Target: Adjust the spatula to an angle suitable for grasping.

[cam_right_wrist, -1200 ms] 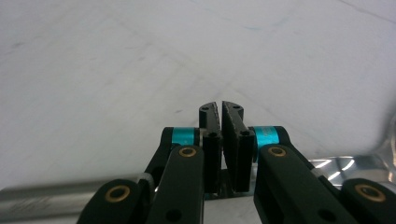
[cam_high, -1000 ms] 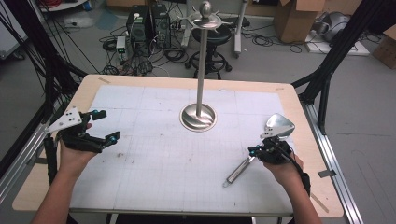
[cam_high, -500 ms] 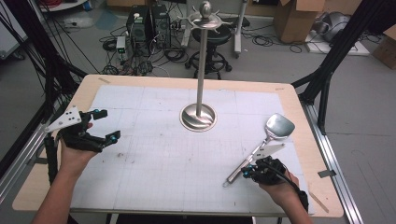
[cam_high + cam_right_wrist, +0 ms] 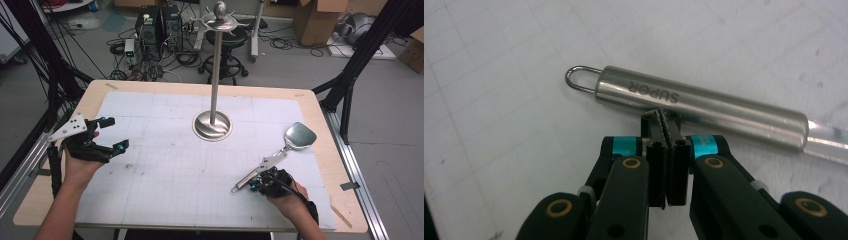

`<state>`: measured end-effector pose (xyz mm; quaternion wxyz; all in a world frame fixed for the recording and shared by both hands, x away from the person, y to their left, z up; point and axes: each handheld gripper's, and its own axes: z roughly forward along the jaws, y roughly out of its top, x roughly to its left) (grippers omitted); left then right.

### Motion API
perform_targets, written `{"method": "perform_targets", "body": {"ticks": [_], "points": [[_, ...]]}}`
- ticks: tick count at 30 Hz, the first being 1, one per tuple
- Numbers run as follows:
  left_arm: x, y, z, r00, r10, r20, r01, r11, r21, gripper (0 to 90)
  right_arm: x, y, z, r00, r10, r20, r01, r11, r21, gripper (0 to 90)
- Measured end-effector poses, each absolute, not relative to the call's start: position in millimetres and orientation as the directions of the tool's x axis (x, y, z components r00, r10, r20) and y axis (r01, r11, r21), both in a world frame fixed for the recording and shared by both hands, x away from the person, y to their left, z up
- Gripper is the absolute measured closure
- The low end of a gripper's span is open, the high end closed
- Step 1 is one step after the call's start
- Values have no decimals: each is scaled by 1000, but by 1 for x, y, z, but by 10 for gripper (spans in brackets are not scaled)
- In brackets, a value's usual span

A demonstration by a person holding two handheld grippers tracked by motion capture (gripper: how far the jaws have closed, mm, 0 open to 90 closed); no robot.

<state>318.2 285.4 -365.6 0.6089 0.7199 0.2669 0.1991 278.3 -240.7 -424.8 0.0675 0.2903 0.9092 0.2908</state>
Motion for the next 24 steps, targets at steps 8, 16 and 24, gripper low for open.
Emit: {"method": "perform_targets", "body": {"ticks": [8,16,24], "points": [[319,285,-366,782,623,-35,144,-126,981,18,296,-221,-422,-832,554,31,468,670,576,899],[319,285,-367,783,621,-34,143,-126,982,18,309,-213,-424,-815,577,51,490,641,591,899],[321,283,-368,784,620,-34,144,-129,981,18,321,-202,-424,-790,612,44,513,619,594,898]]}}
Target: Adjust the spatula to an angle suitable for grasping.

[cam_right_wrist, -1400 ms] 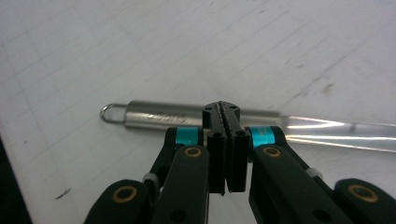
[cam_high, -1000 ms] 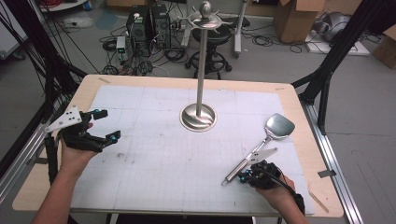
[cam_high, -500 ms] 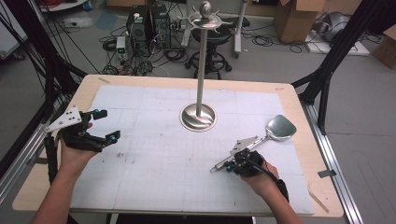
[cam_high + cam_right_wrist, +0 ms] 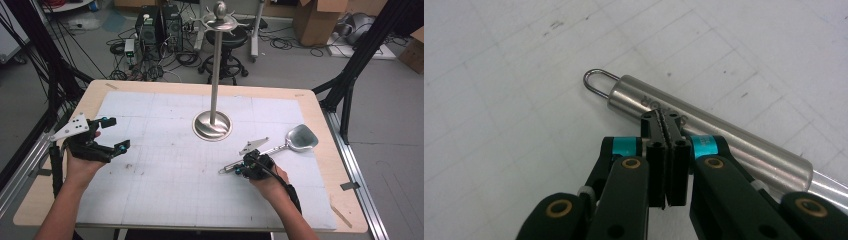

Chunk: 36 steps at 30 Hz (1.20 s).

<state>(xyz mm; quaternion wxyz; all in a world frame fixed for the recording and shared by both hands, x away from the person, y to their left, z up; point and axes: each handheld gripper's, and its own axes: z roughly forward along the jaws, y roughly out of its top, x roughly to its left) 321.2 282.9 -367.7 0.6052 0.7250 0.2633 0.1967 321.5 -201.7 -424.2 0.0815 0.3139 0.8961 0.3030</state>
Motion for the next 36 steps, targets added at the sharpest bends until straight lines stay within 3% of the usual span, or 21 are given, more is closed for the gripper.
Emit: {"method": "perform_targets", "body": {"ticks": [32,36], "points": [[321,283,-368,788,614,-35,148,-133,980,18,368,-175,-429,-717,697,23,560,555,615,893],[321,284,-368,789,613,-34,145,-132,981,18,365,-178,-424,-716,698,34,555,539,633,819]]}}
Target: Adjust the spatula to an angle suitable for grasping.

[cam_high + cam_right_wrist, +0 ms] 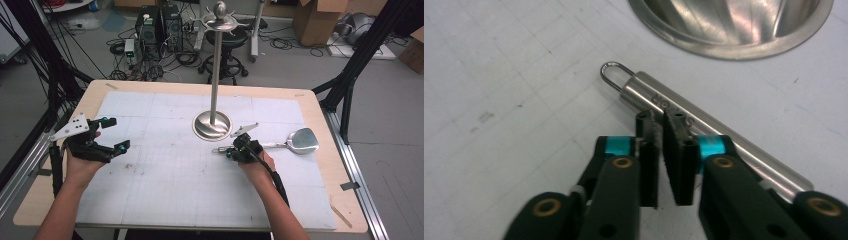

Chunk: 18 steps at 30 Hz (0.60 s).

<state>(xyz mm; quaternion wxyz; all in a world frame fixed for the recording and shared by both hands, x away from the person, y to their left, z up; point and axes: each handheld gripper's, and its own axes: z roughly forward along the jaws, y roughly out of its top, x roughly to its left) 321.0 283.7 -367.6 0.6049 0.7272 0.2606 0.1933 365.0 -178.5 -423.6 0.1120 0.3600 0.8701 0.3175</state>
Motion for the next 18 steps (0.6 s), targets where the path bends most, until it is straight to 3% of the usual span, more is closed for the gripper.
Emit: {"method": "perform_targets", "body": {"ticks": [15,18], "points": [[319,283,-367,790,613,-34,146,-134,980,18,327,-238,-371,-672,740,15,467,409,784,652],[320,282,-367,790,612,-33,145,-134,980,18,331,-254,-370,-632,775,21,486,374,790,665]]}}
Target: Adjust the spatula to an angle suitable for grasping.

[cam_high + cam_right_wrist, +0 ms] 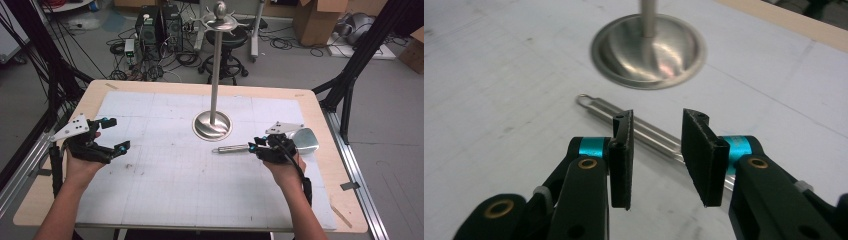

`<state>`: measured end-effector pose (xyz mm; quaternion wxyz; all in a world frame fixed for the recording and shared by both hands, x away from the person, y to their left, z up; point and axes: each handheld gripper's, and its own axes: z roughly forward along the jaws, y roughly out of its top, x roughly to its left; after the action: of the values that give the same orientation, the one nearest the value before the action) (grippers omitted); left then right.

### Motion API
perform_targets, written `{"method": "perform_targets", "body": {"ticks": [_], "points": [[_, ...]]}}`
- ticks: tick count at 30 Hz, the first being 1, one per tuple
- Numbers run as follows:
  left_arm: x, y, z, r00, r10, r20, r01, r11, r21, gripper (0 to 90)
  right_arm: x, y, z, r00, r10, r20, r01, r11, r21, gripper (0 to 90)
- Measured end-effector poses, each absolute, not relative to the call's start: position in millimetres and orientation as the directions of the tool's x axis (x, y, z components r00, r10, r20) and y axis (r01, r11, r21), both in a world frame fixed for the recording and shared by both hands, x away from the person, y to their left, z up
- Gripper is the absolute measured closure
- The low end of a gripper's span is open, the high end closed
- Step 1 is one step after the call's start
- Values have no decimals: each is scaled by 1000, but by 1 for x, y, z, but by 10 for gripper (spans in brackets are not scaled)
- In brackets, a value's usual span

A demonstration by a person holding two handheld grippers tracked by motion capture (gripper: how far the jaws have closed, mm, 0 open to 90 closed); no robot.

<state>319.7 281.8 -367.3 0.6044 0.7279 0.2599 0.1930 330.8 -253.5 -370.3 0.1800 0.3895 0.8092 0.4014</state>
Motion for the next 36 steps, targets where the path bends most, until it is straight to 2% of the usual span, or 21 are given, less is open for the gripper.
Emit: {"method": "perform_targets", "body": {"ticks": [7,10,14,20,36], "points": [[321,280,-369,791,610,-38,150,-133,980,18,364,-279,-381,-533,845,47,565,313,764,799],[321,281,-369,792,609,-36,149,-136,979,18,380,-287,-391,-484,875,34,608,308,732,818],[321,283,-368,789,613,-35,148,-135,980,18,397,-300,-407,-423,906,30,675,293,677,893],[320,285,-367,789,613,-31,145,-138,980,18,407,-311,-420,-388,922,-8,739,316,595,899],[320,286,-367,787,617,-26,143,-141,980,18,387,-317,-421,-394,919,-3,747,323,581,900]]}}
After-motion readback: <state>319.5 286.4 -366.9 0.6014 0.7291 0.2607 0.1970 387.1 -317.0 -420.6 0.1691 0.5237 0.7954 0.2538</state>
